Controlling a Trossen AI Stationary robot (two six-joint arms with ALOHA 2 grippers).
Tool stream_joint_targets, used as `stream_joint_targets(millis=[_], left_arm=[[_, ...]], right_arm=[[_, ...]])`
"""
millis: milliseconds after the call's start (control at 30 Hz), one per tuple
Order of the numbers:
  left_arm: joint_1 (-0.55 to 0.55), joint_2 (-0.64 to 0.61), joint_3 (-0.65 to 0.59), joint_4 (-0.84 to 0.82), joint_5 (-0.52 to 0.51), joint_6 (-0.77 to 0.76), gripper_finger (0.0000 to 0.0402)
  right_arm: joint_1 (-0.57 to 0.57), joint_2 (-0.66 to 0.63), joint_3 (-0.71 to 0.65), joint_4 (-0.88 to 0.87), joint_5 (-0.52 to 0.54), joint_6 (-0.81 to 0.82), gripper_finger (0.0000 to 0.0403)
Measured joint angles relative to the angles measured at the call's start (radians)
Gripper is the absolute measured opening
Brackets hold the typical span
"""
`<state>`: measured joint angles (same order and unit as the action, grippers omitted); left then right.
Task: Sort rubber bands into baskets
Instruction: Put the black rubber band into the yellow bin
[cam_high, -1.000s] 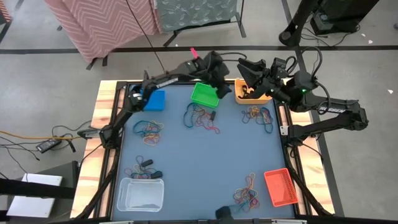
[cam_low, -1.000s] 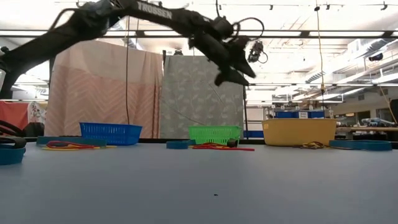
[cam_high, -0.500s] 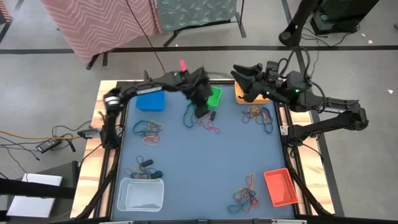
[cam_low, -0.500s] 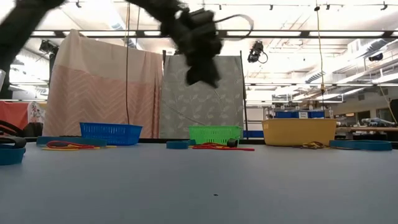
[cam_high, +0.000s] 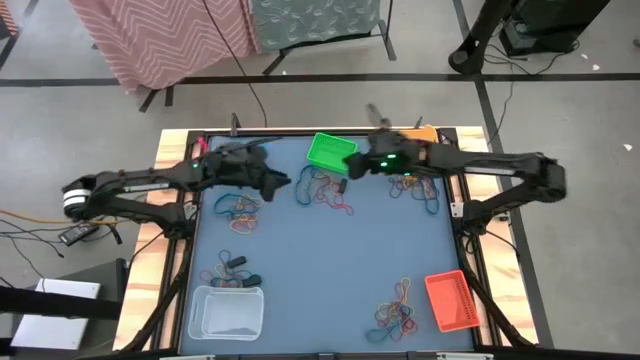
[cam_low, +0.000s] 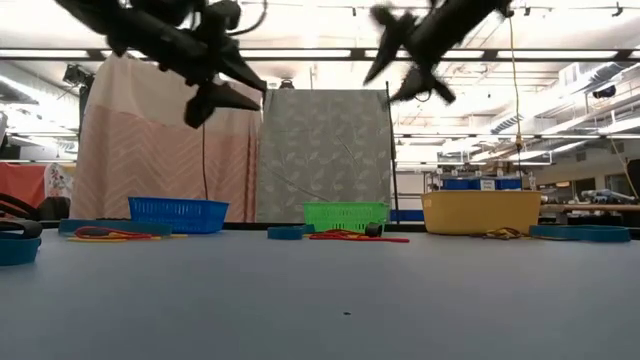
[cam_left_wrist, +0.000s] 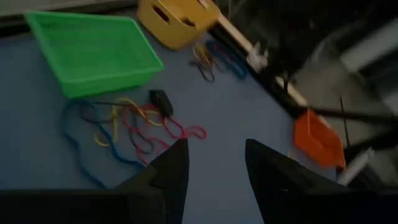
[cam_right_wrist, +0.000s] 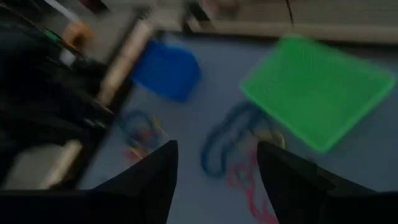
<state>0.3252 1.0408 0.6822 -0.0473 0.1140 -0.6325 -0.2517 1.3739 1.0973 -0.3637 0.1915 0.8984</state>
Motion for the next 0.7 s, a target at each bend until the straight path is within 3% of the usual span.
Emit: stream_joint_targets(millis=[300,700], left_arm=[[0.000,-0.103,-0.028,0.015,-0.033,0.000,0.0160],[0.000,-0.103,-0.028,0.011,0.014,0.026,0.0160]], right_arm=[[-0.080,0.304,0.000,-0.076,-0.056,0.185,0.0229],[-0.093,0.441,0.001,-0.083,-0.073,0.301,0.0224]])
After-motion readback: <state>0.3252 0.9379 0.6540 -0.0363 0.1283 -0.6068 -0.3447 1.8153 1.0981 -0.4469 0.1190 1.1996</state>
